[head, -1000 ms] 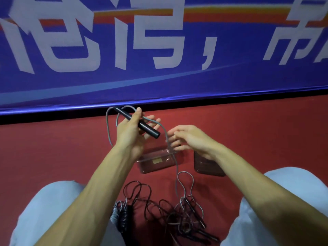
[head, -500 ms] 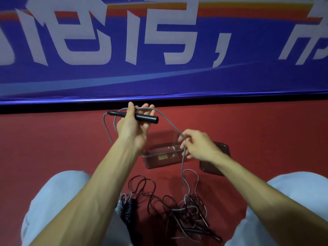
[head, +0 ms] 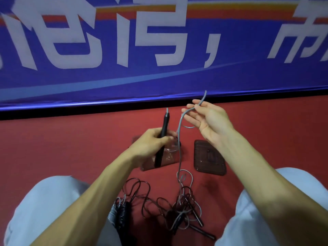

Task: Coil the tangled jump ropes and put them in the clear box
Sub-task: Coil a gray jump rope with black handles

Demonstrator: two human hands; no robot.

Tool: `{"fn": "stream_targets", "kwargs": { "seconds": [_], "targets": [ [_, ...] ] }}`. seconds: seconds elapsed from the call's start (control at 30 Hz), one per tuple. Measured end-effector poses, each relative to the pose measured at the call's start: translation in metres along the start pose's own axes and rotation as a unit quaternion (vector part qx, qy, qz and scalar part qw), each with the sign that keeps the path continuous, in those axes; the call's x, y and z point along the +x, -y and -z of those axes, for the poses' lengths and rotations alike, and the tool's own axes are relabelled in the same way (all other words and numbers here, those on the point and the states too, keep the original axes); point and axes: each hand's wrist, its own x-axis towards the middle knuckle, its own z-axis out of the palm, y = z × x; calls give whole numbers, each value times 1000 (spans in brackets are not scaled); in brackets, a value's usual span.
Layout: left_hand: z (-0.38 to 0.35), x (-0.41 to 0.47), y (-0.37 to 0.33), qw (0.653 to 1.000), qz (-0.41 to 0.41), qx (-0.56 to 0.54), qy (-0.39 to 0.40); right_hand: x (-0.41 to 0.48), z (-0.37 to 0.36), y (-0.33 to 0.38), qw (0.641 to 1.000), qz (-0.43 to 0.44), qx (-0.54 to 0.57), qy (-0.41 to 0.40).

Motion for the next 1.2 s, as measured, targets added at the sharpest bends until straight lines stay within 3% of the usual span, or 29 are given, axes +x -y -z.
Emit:
{"fn": "stream_targets", "kwargs": {
  "seconds": [0.13, 0.3, 0.4, 0.5, 0.67, 0.8, 0.87, 1.07, 1.2],
  "targets": [
    [-14, -4, 4, 997, 6, -16, 69, 4, 5, 2, 992, -38, 109, -42],
    [-21, -7, 3, 996, -62, 4, 63, 9, 9, -1, 989, -59, 118, -65],
    [-23, -7, -4, 992, -64, -112, 3, 9, 8, -3, 996, -43, 46, -58],
    [-16, -4, -12, 968, -38, -231, -91, 7, 10, -9, 991, -37, -130, -17],
    [6, -1, -20, 917, -50, -357, -169, 5, 10, -27, 925, -48, -371, 64],
    [19, -3, -25, 864, -46, -482, -141, 2, 10, -46, 829, -56, -520, 198],
    [25, -4, -27, 836, -51, -528, -138, -3, 7, -55, 811, -75, -524, 251],
    [38, 0, -27, 794, -108, -577, -158, -5, 6, -67, 803, -68, -542, 239],
    [38, 3, -21, 828, -118, -510, -201, -6, 7, -55, 866, -60, -447, 214]
  ]
}}
